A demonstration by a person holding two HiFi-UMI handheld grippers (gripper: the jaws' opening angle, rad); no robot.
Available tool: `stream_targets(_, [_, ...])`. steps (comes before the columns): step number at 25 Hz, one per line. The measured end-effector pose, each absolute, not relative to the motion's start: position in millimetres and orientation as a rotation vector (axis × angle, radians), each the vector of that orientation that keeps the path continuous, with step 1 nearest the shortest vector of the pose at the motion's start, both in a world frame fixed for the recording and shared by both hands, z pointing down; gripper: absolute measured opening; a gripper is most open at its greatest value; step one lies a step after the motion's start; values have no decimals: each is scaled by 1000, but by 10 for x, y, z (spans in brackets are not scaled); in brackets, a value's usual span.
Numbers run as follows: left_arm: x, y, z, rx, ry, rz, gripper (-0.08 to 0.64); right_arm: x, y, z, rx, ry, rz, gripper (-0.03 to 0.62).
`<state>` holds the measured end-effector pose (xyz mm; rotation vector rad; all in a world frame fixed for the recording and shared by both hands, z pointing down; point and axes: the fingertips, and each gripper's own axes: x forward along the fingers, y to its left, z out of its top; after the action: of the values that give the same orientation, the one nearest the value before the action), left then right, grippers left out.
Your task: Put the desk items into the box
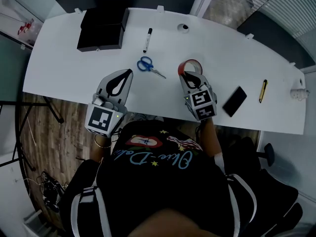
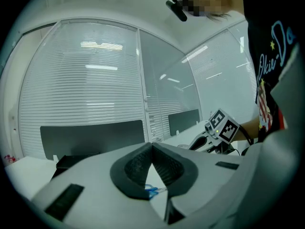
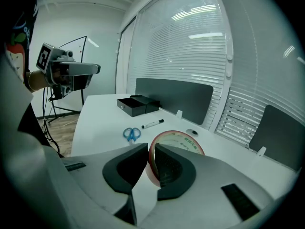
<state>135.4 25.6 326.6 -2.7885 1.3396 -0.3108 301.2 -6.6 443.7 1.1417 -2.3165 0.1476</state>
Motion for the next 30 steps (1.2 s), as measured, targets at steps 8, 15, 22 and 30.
stream_targets(8, [1254,323,3276,-2767,1390,-344,0,2964,4,4401,1166,-2371,184,51])
stream_targets(15, [1193,316,3227,-2704,1422,-374,0,2974,2,4310,1161,-2411,189,51])
stream_targets(22, [1173,252,3263,-2709,1432,-340,0,2955,-39,4223,1152,-2416,157,51])
stream_targets(30, [980,152,3289,-2730,1426,-324,0,2839,-92,4118,1204,-2430,171,51])
